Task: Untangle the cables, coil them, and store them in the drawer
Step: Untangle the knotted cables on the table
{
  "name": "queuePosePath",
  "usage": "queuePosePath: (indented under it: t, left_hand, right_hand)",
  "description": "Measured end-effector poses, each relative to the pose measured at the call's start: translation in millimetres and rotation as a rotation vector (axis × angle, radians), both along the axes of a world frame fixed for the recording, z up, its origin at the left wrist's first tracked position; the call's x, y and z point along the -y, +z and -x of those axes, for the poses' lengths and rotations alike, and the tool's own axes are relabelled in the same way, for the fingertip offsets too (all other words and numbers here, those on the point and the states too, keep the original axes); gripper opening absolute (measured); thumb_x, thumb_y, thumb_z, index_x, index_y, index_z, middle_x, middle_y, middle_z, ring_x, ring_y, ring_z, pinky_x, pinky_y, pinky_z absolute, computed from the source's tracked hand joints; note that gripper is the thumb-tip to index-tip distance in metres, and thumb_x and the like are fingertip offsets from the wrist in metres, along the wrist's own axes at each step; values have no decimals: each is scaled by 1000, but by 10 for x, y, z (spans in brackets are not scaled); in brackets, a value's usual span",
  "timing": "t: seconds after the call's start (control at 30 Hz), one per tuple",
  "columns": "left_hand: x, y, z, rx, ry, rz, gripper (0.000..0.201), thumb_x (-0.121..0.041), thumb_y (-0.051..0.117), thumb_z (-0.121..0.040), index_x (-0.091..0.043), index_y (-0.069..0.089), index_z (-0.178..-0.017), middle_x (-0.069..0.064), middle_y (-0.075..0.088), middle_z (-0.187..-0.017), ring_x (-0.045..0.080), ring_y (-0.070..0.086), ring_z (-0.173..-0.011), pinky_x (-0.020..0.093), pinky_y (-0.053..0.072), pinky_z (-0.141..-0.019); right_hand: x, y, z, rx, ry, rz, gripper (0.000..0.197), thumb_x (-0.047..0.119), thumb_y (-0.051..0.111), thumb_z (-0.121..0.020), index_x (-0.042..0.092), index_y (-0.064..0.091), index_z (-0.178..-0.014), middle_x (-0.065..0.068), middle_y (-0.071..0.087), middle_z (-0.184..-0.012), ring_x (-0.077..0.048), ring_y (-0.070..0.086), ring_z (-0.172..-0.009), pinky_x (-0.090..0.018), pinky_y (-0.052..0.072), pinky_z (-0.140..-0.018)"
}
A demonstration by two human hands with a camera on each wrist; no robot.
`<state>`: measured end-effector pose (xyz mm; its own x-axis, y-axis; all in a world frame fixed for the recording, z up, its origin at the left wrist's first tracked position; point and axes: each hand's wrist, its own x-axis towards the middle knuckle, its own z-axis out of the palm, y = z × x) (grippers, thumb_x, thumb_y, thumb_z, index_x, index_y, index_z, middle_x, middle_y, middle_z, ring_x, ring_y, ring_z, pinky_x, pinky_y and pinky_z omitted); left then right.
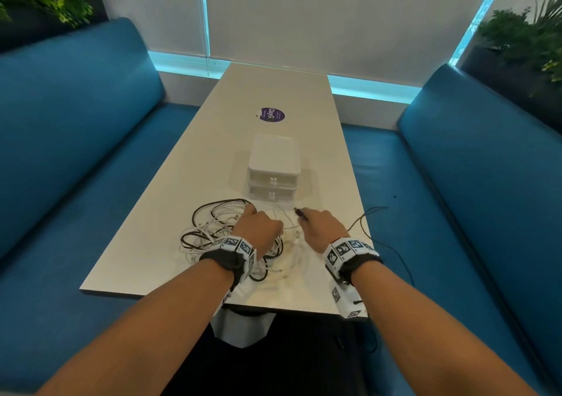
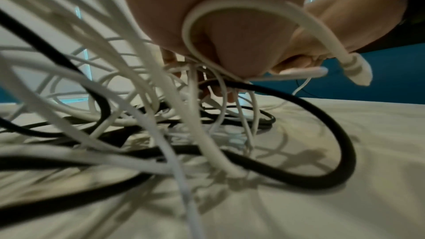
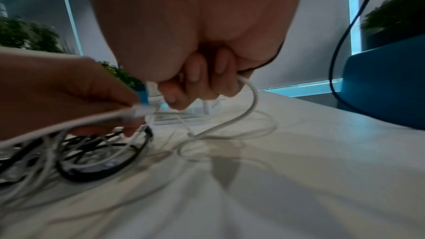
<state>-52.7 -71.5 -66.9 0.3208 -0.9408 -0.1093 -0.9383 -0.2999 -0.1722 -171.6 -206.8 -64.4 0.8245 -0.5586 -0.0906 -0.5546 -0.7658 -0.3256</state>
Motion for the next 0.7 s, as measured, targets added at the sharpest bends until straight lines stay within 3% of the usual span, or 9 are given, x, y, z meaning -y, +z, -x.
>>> queuePosePath:
  t: [0.13,0.3,0.4,0.5,0.7]
  left_hand:
    - [-11,47,14,-21,-13,54,20,-15,48,-94,-28,57,-107,-9,49,-68,26,58,-82,41,30,-97]
    - [-64,-54,-134,-43,32,20,19,-18,50,-98,-29,58,-111,-2,67,-93,25,58,-102,44,27,-99]
    - [-89,-68,-232,-67,64,-29,21,-18,53,-98,-31,58,-115,-1,68,-104,24,53,-109,44,24,-104]
    - [-98,-67,-243,-44,61,-42,23,-16,48,-99,-31,58,-114,-2,67,-101,23,54,-108,44,23,-105]
    - [-44,34,-81,-39,47,-3,22,-14,42,-101,-25,58,-111,3,66,-97,27,54,-104,41,26,-101]
  right_hand:
    - [-132,-37,-128,-16,132,-113,27,38,41,-102,21,63,-100,-9,70,-96,-30,63,-86,-44,53,-77]
    - [25,6,-40,-93,64,-138,20,35,46,-98,31,62,-87,0,65,-87,-25,63,-80,-37,52,-75]
    - [222,35,125,-178,-72,-5,21,34,44,-100,26,64,-101,-3,62,-91,-26,60,-78,-35,51,-73]
    - [354,43,254,-249,-182,79,29,30,39,-102,17,63,-112,-8,65,-102,-27,61,-82,-34,50,-73]
    - [163,27,174,-88,-154,67,30,35,36,-104,17,59,-111,-10,64,-99,-28,55,-76,-34,44,-67]
